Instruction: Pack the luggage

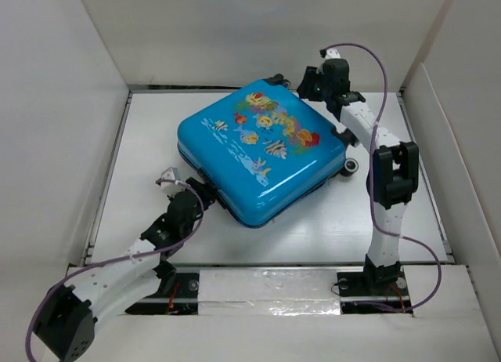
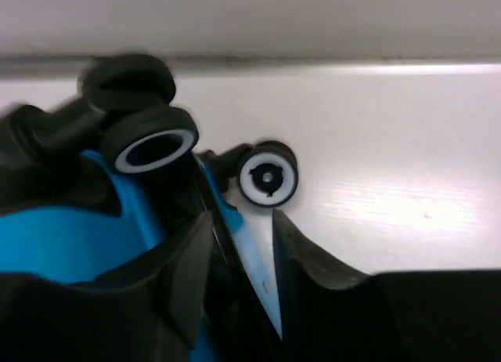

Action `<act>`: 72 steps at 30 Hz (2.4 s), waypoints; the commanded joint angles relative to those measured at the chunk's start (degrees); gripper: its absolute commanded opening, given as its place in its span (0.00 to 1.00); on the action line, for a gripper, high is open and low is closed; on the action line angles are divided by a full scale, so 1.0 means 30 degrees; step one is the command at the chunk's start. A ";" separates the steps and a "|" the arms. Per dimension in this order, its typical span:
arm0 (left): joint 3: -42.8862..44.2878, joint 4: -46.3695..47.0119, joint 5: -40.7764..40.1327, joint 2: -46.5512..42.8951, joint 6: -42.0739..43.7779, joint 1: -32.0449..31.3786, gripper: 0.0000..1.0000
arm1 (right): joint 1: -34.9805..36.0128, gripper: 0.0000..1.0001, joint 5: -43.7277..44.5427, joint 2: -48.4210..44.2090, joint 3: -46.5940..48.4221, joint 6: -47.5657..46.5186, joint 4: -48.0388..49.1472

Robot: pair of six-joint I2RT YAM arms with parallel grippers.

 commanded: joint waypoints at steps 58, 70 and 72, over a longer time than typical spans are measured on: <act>1.3320 0.5155 1.3544 1.7310 0.1667 1.0250 0.54 | -0.2455 0.05 -0.3944 -1.0646 -1.9296 0.5993 1.2168; 0.6331 0.6316 1.0090 1.1155 -0.0156 1.1007 0.55 | -0.2717 0.13 -0.4973 -0.8441 -1.4628 0.5140 0.9473; 0.6214 0.5961 0.8051 0.9164 -0.0594 1.1009 0.59 | -0.3244 0.29 -0.4913 -0.8616 -1.4452 0.5140 0.8539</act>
